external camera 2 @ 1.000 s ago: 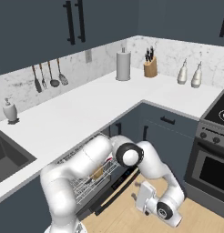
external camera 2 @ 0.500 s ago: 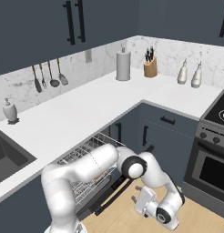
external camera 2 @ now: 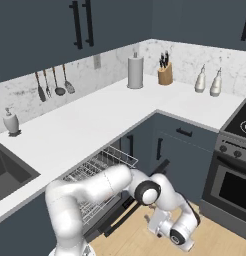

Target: Pick up the cup and bowl from the counter, place them in the dishwasher, and close the dishwasher door.

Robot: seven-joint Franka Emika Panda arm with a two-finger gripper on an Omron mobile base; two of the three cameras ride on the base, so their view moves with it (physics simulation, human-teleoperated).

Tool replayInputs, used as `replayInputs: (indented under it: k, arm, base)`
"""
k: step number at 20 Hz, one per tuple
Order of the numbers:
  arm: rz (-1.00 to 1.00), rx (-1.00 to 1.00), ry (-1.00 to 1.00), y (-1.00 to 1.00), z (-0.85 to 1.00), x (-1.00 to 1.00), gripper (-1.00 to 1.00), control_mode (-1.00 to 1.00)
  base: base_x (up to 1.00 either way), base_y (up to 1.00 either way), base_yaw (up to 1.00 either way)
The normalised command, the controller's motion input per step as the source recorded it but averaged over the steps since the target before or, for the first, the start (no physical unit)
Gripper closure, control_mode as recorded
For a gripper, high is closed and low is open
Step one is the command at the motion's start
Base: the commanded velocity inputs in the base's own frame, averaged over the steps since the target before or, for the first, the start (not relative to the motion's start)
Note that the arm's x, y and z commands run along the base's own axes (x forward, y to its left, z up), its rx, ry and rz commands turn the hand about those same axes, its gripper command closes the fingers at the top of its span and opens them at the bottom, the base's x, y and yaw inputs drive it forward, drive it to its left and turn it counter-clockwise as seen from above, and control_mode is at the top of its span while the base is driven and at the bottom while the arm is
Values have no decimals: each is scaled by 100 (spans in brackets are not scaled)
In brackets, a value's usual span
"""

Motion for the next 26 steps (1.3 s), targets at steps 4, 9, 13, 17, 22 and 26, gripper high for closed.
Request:
replayInputs:
  k: [4,9,13,17,22,26]
  arm:
    - [1,4,0,7,-42,32,-100,-100]
    - [1,2,-8,22,-29,21,-100,-100]
    - [0,0,-5,48,-2,19,-100,-100]
    - [0,0,-5,46,4,13,-100,-100]
    - [0,0,-5,39,35,2,-100,-100]
    - [0,0,0,28,83,0,-100,-100]
  base:
    - [0,0,0]
    - [0,0,0]
    - [0,0,0]
    - [0,0,0]
    - [0,0,0]
    - [0,0,0]
